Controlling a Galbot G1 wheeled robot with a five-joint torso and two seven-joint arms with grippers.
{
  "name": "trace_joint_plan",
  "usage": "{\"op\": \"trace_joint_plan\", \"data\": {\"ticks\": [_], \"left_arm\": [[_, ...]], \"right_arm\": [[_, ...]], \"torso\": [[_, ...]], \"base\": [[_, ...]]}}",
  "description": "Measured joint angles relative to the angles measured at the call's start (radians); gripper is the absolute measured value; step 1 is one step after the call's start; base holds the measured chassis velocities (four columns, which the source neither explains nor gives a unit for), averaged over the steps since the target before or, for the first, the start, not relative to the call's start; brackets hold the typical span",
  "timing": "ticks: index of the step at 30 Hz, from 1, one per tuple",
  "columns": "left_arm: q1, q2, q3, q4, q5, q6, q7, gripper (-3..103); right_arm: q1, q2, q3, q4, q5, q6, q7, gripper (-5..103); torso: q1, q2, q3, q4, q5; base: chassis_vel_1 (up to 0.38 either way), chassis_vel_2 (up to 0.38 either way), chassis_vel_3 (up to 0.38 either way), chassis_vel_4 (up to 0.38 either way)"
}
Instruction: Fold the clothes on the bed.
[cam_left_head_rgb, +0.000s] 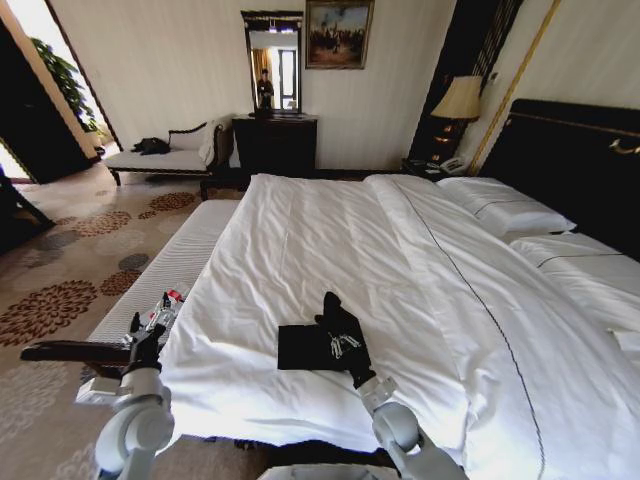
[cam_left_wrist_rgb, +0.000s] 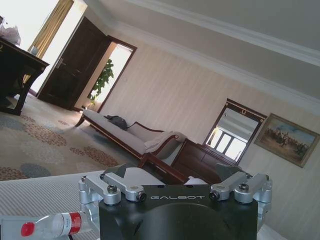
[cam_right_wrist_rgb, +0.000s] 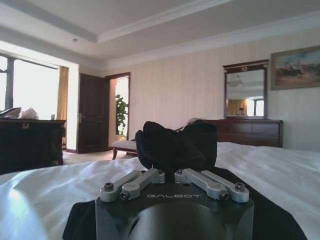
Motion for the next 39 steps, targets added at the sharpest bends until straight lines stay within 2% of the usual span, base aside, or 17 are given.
{"op": "trace_joint_plan", "data": {"ticks": [3, 7, 16, 33, 34, 35, 37, 39], "left_arm": [[0.007, -0.002, -0.004, -0.005, 0.001, 0.0, 0.0, 100], [0.011, 0.0, -0.01, -0.008, 0.001, 0.0, 0.0, 100], [0.004, -0.013, -0.004, 0.002, 0.007, -0.001, 0.001, 100], [-0.012, -0.009, -0.009, 0.033, 0.007, -0.002, 0.003, 100], [-0.015, -0.009, -0.007, 0.037, 0.007, -0.002, 0.003, 100], [-0.018, -0.009, -0.004, 0.042, 0.007, -0.002, 0.003, 100], [-0.02, -0.01, -0.001, 0.044, 0.007, -0.002, 0.002, 100], [-0.023, -0.011, 0.002, 0.046, 0.008, -0.001, 0.002, 100]], "right_arm": [[0.013, -0.001, -0.019, -0.033, -0.064, 0.022, 0.001, 3], [0.019, -0.02, -0.035, -0.047, -0.104, 0.043, 0.0, 3], [0.048, -0.062, -0.087, -0.06, -0.138, 0.057, -0.008, 3], [0.137, -0.054, -0.17, -0.141, -0.162, 0.068, -0.003, 3], [0.134, -0.057, -0.17, -0.141, -0.163, 0.073, 0.0, 1], [0.127, -0.062, -0.172, -0.14, -0.163, 0.078, 0.008, 6], [0.123, -0.064, -0.175, -0.138, -0.162, 0.085, 0.012, 6], [0.117, -0.065, -0.183, -0.13, -0.148, 0.106, 0.018, 17]], "torso": [[0.0, 0.0, 0.0, 0.0001, 0.0], [0.0, 0.0, 0.0, 0.0, 0.0], [0.0, 0.0, 0.0, 0.0, -0.0001], [0.0, 0.0, 0.0, 0.0001, -0.0001], [0.0, 0.0, 0.0, 0.0001, -0.0001], [0.0, 0.0, 0.0, 0.0001, -0.0001], [0.0, 0.0, 0.0, 0.0, -0.0002], [0.0, 0.0, 0.0, -0.0001, -0.0002]], "base": [[0.0, 0.0, 0.0, 0.0], [0.0, 0.0, 0.0, 0.0], [0.0, 0.0, 0.0, 0.0], [0.0, 0.0, 0.0, 0.0], [0.0, 0.0, 0.0, 0.0], [0.0, 0.0, 0.0, 0.0], [0.0, 0.0, 0.0, 0.0], [0.0, 0.0, 0.0, 0.0]]}}
